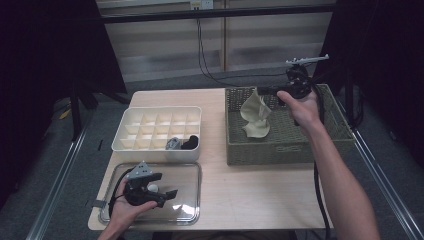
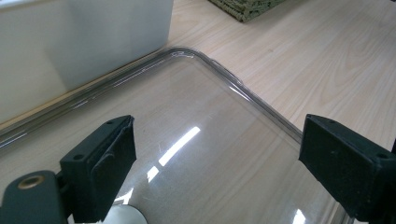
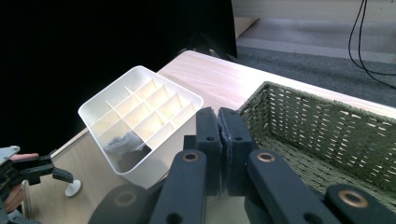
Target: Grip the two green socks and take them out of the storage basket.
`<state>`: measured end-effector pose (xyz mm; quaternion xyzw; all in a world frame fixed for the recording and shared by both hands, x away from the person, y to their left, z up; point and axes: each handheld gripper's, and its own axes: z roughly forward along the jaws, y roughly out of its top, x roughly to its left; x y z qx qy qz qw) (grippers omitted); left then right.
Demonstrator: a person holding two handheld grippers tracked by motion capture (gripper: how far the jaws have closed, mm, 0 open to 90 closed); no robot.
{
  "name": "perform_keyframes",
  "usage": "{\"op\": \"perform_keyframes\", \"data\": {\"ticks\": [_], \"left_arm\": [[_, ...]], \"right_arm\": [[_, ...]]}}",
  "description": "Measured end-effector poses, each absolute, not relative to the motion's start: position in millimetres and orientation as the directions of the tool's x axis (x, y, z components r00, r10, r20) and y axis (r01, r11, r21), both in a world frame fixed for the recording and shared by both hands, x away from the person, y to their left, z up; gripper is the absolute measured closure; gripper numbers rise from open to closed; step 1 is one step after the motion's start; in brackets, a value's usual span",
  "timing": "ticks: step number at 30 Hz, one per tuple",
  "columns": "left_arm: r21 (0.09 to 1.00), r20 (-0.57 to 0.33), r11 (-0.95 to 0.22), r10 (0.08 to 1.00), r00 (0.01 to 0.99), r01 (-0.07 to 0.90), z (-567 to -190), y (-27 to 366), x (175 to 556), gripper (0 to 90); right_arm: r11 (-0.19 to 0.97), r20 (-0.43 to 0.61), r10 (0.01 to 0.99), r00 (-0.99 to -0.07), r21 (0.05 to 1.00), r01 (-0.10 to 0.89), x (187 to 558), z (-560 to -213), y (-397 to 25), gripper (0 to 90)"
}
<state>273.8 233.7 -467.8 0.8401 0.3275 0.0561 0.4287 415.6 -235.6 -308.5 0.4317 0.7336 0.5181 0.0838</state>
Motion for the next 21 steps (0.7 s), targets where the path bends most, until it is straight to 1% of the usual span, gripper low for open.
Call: {"op": "perform_keyframes", "data": {"ticks": [9, 21], "left_arm": [[0.760, -0.179, -0.421, 0.597, 0.782, 0.496, -467, 233, 274, 10.8], [0.760, -0.169, -0.428, 0.597, 0.784, 0.490, -467, 232, 274, 10.6]], "right_arm": [[0.087, 0.321, 0.706, -0.632, 0.845, 0.527, 404, -304, -233, 88.5], [0.060, 0.335, 0.675, -0.658, 0.863, 0.501, 383, -288, -229, 88.5]]}}
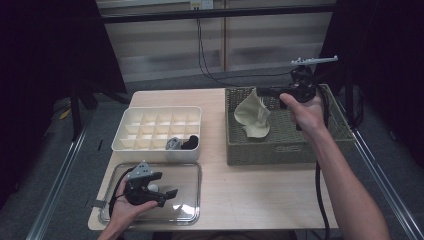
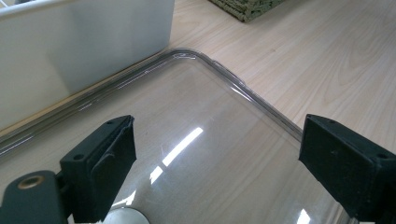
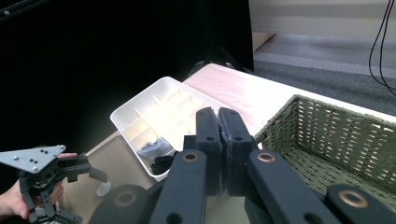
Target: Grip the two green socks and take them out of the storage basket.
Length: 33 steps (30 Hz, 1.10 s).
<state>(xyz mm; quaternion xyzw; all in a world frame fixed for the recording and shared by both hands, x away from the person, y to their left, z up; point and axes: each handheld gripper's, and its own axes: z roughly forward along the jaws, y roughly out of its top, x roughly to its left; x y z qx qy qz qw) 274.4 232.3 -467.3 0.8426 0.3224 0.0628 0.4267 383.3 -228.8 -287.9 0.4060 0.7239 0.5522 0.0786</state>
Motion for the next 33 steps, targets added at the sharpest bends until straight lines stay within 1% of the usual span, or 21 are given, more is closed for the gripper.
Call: {"op": "perform_keyframes", "data": {"ticks": [14, 25, 33], "left_arm": [[0.761, -0.162, -0.427, 0.605, 0.780, 0.488, -467, 233, 275, 10.7], [0.763, -0.155, -0.429, 0.604, 0.782, 0.484, -467, 233, 276, 10.8], [0.763, -0.153, -0.430, 0.606, 0.781, 0.483, -467, 232, 276, 11.2]], "right_arm": [[0.077, 0.295, 0.670, -0.682, 0.886, 0.458, 352, -270, -232, 88.5], [0.060, 0.302, 0.616, -0.727, 0.903, 0.426, 328, -266, -224, 88.5], [0.091, 0.278, 0.580, -0.766, 0.912, 0.400, 309, -256, -206, 88.5]]}}
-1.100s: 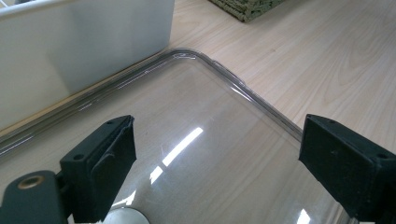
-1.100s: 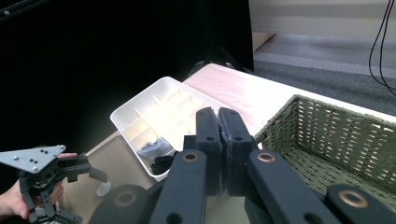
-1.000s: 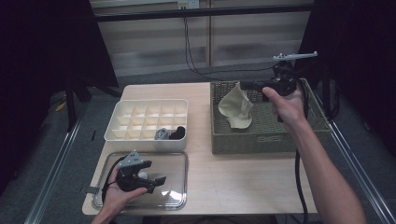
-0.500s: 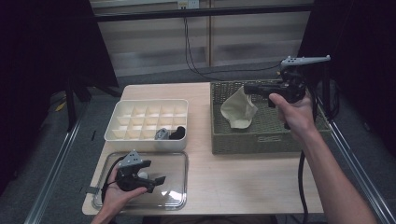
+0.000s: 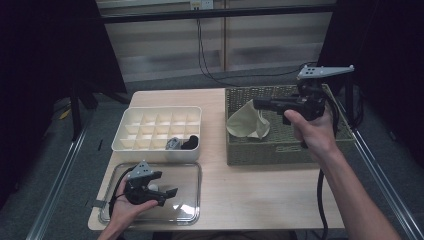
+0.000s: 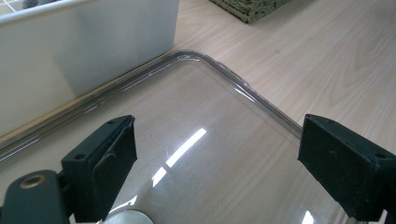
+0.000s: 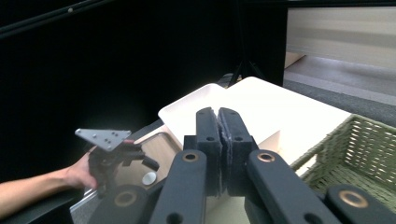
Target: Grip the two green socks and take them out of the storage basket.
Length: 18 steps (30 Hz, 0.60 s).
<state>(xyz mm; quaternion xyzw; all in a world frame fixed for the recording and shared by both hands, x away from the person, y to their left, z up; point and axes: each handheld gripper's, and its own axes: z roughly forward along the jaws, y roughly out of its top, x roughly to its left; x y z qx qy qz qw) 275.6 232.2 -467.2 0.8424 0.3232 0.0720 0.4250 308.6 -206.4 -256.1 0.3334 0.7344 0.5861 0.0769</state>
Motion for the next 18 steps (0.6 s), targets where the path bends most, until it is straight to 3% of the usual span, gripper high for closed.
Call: {"op": "perform_keyframes", "data": {"ticks": [14, 18], "left_arm": [[0.772, -0.140, -0.433, 0.598, 0.789, 0.465, -465, 225, 274, 14.5], [0.784, -0.121, -0.442, 0.581, 0.805, 0.437, -464, 219, 273, 19.8]], "right_arm": [[0.131, 0.316, 0.530, -0.787, 0.886, 0.444, 282, -296, -178, 88.5], [0.144, 0.324, 0.536, -0.780, 0.875, 0.463, 279, -313, -173, 88.6]]}}
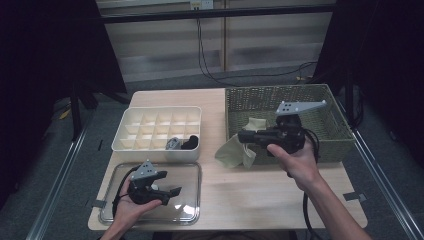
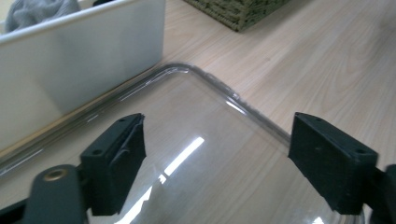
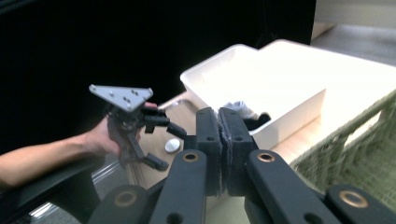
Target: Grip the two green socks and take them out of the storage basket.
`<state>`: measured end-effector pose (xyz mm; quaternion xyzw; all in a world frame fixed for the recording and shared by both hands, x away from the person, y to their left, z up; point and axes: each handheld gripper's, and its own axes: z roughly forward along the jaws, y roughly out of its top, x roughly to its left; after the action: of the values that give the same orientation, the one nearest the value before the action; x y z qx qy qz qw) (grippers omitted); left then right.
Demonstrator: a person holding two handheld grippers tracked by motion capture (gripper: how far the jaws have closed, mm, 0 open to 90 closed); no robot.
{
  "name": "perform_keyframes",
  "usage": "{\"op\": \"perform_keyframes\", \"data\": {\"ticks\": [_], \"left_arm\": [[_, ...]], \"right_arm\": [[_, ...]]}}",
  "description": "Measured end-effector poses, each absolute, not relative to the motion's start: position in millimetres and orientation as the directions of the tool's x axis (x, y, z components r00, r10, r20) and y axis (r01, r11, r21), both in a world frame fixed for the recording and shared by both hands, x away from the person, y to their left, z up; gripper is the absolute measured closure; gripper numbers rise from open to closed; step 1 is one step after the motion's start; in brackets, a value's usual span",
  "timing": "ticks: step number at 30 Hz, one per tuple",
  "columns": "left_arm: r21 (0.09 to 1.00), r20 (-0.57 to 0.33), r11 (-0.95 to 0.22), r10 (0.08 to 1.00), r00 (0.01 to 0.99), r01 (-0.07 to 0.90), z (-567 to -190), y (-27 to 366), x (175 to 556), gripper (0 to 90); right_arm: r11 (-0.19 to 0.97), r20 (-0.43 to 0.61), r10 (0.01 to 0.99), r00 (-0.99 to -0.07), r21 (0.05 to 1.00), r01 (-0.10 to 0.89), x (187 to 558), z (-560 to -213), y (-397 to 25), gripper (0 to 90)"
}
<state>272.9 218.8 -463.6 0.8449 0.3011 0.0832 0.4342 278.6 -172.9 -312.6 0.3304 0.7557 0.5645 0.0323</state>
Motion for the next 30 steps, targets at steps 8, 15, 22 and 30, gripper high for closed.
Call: {"op": "perform_keyframes", "data": {"ticks": [8, 15, 22, 30], "left_arm": [[0.787, -0.120, -0.449, 0.562, 0.818, 0.424, -462, 209, 273, 29.0], [0.804, -0.132, -0.433, 0.539, 0.832, 0.408, -456, 205, 273, 42.8], [0.800, -0.129, -0.455, 0.504, 0.854, 0.390, -459, 188, 277, 59.5], [0.804, -0.123, -0.487, 0.424, 0.897, 0.340, -458, 137, 293, 61.9]], "right_arm": [[0.144, 0.382, 0.534, -0.754, 0.837, 0.527, 279, -351, -165, 88.5], [0.114, 0.430, 0.515, -0.741, 0.823, 0.557, 271, -370, -160, 88.6], [0.109, 0.472, 0.534, -0.701, 0.784, 0.612, 272, -402, -163, 88.5], [0.090, 0.498, 0.560, -0.662, 0.758, 0.646, 277, -424, -176, 88.5]]}}
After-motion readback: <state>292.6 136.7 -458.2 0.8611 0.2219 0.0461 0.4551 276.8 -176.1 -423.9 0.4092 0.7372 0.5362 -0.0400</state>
